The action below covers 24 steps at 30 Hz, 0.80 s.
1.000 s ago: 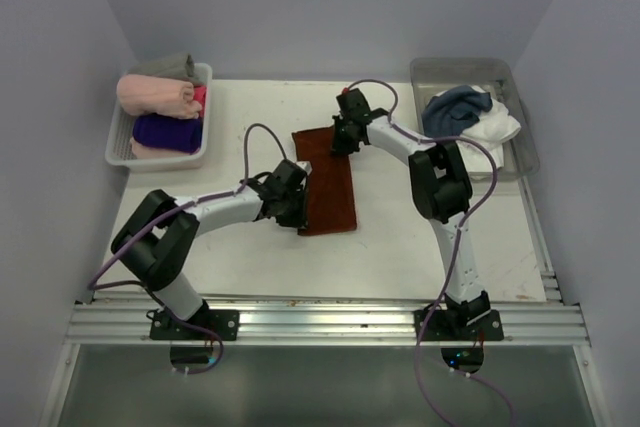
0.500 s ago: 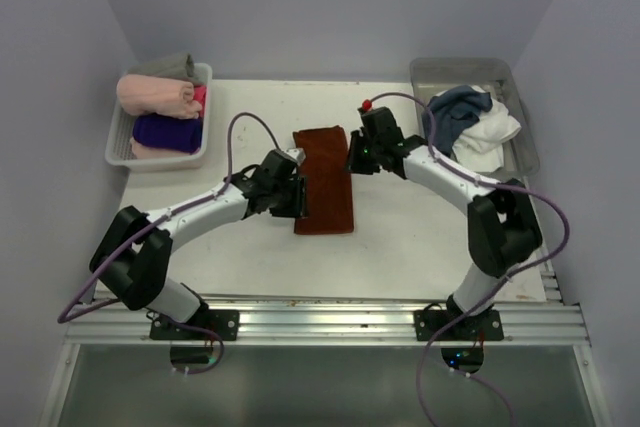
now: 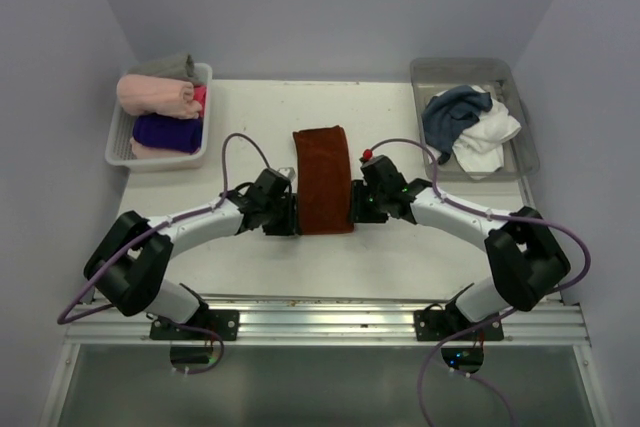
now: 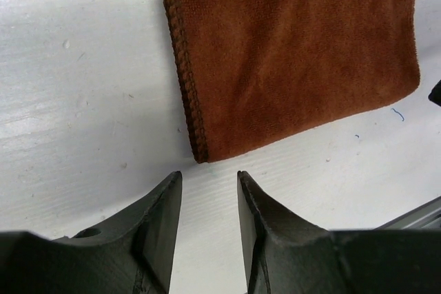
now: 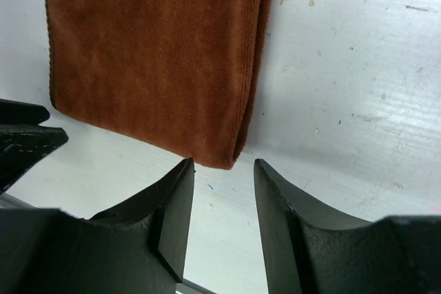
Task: Roll the towels
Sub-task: Roll the towel
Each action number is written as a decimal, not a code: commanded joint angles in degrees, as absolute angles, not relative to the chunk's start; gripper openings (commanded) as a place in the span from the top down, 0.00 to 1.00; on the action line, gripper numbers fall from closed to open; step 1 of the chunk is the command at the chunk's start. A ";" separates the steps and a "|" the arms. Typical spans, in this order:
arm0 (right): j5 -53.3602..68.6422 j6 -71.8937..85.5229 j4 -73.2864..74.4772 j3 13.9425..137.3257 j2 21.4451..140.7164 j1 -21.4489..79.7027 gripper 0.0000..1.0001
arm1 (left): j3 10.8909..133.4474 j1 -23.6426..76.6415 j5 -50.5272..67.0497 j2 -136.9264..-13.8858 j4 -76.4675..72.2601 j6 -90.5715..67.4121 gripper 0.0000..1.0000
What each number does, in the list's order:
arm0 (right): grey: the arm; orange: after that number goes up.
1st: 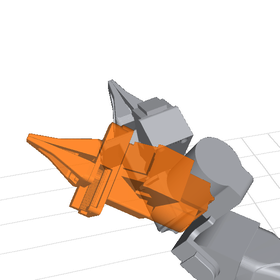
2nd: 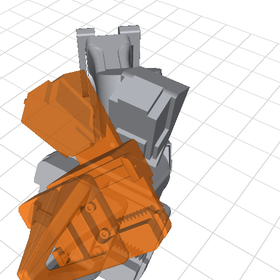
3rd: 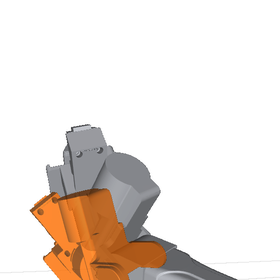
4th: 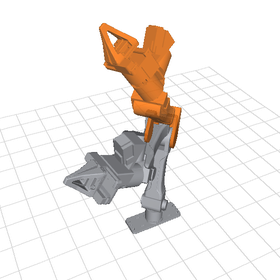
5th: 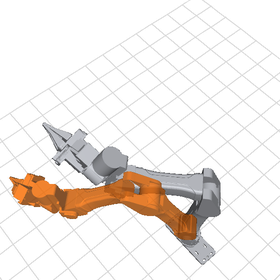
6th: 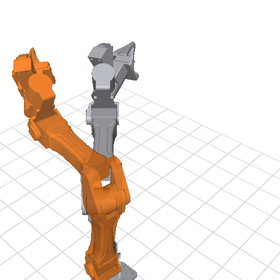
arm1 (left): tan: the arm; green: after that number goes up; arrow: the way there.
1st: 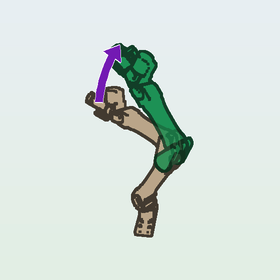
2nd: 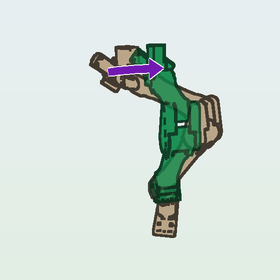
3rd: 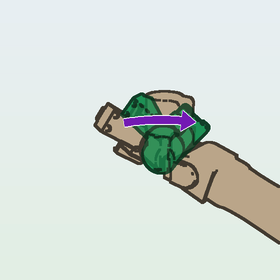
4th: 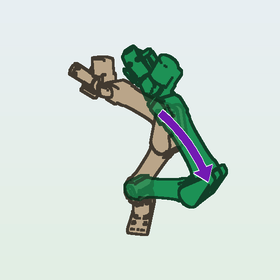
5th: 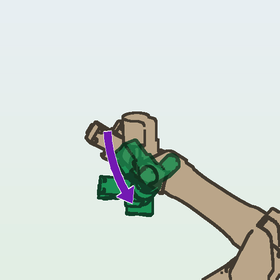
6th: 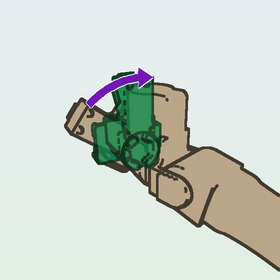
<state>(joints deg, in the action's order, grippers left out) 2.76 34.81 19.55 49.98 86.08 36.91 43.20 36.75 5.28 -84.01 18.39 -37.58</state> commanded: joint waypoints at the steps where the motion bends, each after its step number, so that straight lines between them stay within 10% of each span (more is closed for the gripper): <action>1: 4.22 36.39 16.09 50.27 85.51 37.00 0.55 | 42.36 36.47 4.57 -83.67 13.36 -38.93 0.59; 24: 3.87 37.97 11.95 46.14 89.91 38.41 0.64 | 39.90 36.39 5.01 -87.98 8.88 -41.57 0.88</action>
